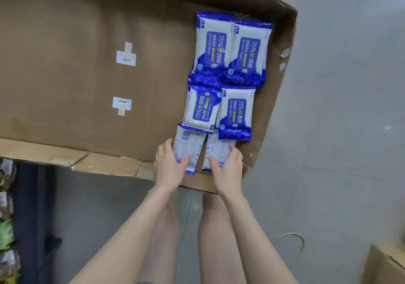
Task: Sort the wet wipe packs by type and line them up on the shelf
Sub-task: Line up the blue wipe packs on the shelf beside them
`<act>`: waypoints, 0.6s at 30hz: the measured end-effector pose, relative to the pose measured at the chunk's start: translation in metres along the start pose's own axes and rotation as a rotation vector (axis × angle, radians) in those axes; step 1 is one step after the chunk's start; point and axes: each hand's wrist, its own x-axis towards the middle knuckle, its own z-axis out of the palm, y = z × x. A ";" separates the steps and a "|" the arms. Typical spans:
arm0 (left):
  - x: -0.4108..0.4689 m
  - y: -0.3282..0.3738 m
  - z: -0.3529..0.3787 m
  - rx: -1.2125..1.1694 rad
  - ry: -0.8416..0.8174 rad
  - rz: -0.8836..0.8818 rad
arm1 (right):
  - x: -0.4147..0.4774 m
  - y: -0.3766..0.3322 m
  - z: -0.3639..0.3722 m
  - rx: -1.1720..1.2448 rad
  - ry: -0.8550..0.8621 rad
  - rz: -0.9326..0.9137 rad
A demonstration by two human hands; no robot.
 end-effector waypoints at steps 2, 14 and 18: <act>0.005 -0.005 0.010 -0.010 0.051 -0.015 | 0.007 0.008 0.009 -0.022 0.040 0.006; 0.018 -0.024 0.017 -0.210 0.045 -0.001 | 0.023 0.021 0.038 -0.020 0.211 0.023; 0.012 -0.024 0.011 -0.370 -0.004 -0.012 | 0.022 0.018 0.030 0.215 0.126 0.045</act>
